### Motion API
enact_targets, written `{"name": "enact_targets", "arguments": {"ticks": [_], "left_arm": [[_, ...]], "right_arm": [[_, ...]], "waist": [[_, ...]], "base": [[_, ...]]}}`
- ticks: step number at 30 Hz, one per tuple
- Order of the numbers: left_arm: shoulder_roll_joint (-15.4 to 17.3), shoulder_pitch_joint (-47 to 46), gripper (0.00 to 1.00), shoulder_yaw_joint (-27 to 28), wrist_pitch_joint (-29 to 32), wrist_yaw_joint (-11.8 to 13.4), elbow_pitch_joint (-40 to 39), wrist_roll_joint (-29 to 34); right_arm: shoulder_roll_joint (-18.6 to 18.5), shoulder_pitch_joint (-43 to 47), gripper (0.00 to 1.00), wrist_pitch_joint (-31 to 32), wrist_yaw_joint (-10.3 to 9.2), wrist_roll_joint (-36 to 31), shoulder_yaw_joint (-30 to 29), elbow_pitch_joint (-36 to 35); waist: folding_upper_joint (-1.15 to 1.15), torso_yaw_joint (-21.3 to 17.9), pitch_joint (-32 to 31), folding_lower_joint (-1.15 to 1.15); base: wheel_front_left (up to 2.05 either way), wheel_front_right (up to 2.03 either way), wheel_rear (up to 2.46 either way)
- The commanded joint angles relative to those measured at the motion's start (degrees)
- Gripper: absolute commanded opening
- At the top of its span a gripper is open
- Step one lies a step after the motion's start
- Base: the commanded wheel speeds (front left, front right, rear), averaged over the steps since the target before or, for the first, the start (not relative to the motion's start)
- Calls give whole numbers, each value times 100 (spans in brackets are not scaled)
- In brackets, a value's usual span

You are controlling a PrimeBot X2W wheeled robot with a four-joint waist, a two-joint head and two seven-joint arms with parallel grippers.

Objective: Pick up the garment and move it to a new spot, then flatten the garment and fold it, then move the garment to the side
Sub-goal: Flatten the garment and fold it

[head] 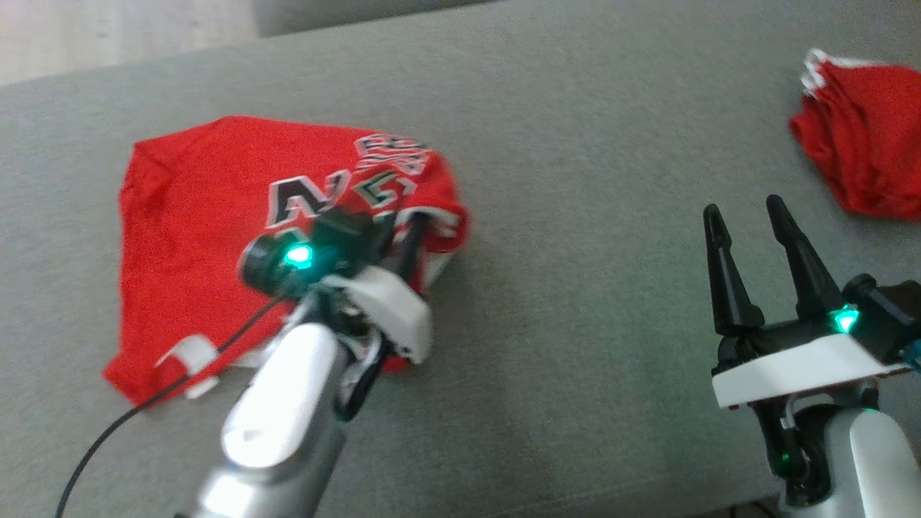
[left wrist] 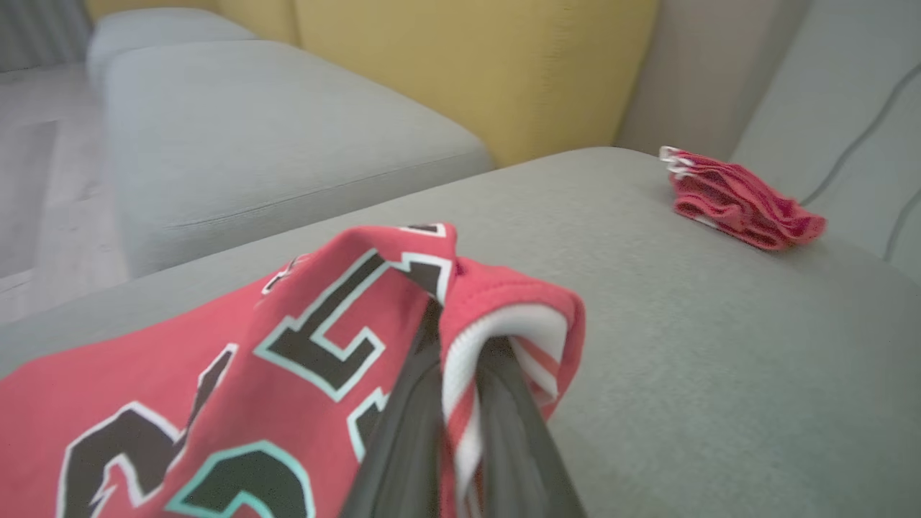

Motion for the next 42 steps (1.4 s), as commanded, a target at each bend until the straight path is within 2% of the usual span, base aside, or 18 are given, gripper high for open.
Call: {"name": "enact_targets", "arguments": {"ticks": [1,9,10,11,19,24,28,29,33,35,39,42], "left_arm": [[12,-427,0,-20,-27,-42,-227,26],[-46,-744,0,-1219,-139,-112,37,-318],[-47,-760,19,-1316,-206,-90,80,-333],[-47,-771,100,-1396,-274,-62,125,-337],[-28,-752,100,-1698,-1334,-24,-37,-292],[246,-509,100,-1562,-1749,85,-255,-295],[526,-304,100,-1262,-2023,348,-465,-319],[526,-304,100,-1262,-2023,348,-465,-319],[973,51,100,-552,-2365,739,-666,-394],[1045,126,100,-410,-2384,813,-686,-387],[1252,488,100,275,-2403,1079,-952,-304],[1370,864,100,764,-2405,1183,-1079,-244]], "right_arm": [[39,-113,100,-68,-10,63,97,-151],[71,-211,100,-275,-10,226,51,59],[73,-219,100,-294,-10,243,44,80],[74,-225,100,-316,-10,251,30,99],[76,-222,100,-291,-10,243,-82,184],[77,-141,100,-133,-10,157,-164,81],[77,-50,100,27,-10,81,-233,-54],[77,-50,100,27,-10,81,-233,-54],[77,70,100,233,-10,16,-322,-265],[77,84,100,262,-10,15,-329,-292],[75,135,100,351,-10,-13,-321,-374],[73,179,100,394,-10,-32,-292,-408]], "waist": [[0,-373,315,0],[0,-744,706,0],[0,-742,728,0],[0,-727,740,0],[0,-278,477,0],[0,123,160,0],[0,425,-28,0],[0,425,-28,0],[0,834,-194,0],[0,886,-211,0],[0,1063,-275,0],[0,1147,-323,0]], "base": [[0,0,0],[0,0,0],[0,0,0],[0,0,0],[0,0,0],[0,0,0],[0,0,0],[0,0,0],[0,0,0],[0,0,0],[0,0,0],[0,0,0]]}}
